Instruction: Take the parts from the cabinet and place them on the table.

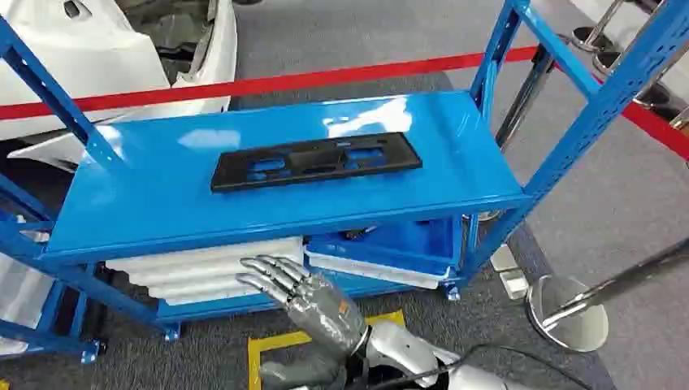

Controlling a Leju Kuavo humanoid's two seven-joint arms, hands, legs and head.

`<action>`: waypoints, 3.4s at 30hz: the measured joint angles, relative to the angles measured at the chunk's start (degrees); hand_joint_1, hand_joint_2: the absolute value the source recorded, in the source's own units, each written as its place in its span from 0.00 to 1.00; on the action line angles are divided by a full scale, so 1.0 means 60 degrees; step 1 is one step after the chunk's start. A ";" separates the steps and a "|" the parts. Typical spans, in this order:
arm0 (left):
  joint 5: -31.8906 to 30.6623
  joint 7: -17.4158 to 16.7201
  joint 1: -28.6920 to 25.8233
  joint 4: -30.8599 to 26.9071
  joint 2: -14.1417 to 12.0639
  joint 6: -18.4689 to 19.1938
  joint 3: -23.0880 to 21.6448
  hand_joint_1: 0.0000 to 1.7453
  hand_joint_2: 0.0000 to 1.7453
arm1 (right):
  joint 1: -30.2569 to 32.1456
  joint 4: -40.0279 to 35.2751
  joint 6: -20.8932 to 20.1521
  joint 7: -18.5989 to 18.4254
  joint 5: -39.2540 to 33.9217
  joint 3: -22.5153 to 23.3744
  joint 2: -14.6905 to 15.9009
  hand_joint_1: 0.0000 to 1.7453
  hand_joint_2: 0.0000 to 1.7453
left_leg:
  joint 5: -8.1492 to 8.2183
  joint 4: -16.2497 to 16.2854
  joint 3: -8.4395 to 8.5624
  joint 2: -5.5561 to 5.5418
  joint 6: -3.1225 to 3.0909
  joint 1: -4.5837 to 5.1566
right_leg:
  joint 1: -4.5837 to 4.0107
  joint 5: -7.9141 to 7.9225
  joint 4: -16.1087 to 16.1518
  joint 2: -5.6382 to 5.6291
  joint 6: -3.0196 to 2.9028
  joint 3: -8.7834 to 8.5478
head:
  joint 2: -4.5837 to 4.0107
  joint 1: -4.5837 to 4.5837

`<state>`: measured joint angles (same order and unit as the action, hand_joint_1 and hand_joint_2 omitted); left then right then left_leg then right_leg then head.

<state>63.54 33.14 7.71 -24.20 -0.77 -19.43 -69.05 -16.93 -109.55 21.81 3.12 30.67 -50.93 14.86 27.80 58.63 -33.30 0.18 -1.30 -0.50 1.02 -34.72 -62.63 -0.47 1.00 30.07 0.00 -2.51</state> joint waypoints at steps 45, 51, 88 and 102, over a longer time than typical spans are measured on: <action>0.0270 0.0000 -0.0163 0.0138 0.0033 -0.0273 0.0011 0.00 0.00 | 0.0769 -0.1045 0.0044 -0.1406 0.1581 0.1395 0.1235 0.00 0.00 | 0.0754 0.0242 0.0561 -0.0069 0.0320 0.0086 | -0.0002 0.1066 0.0483 0.0009 -0.0297 0.0646 | 0.0000 -0.0077; 0.0288 0.0007 -0.0220 0.0138 0.0033 -0.0288 0.0011 0.00 0.00 | 0.0794 -0.1089 0.0044 -0.1424 0.1614 0.1402 0.1278 0.00 0.00 | 0.1188 0.2738 -0.1067 -0.0059 0.0490 -0.0017 | 0.0013 0.0869 0.0486 0.0035 -0.0388 0.0400 | 0.0000 0.0022; 0.1515 -0.0208 -0.0258 0.0109 -0.0004 -0.1800 -0.0026 0.00 0.00 | 0.1333 -0.2339 -0.3745 -0.4791 0.2674 0.2816 0.3274 0.00 1.00 | -0.0005 0.0075 -0.0076 -0.0072 0.0207 0.0042 | -0.0109 0.0651 0.0688 0.0029 -0.0202 0.0049 | 0.0000 0.0007; 0.1512 -0.0204 -0.0206 0.0109 -0.0004 -0.1683 -0.0200 0.00 0.00 | 0.1360 -0.2204 -0.1184 -0.1901 -0.0409 0.3089 0.3253 0.00 1.00 | -0.0005 0.0053 -0.0067 -0.0072 0.0208 0.0044 | -0.0108 0.0649 0.0688 0.0031 -0.0203 0.0043 | 0.0000 0.0007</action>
<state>72.61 31.91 6.48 -23.54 -0.79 -29.53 -70.25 -8.77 -122.77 14.71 -8.28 28.21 -32.39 34.38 27.77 58.95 -33.70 -0.25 -0.06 -0.24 0.37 -30.82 -58.50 -0.29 -0.22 30.33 0.00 -2.47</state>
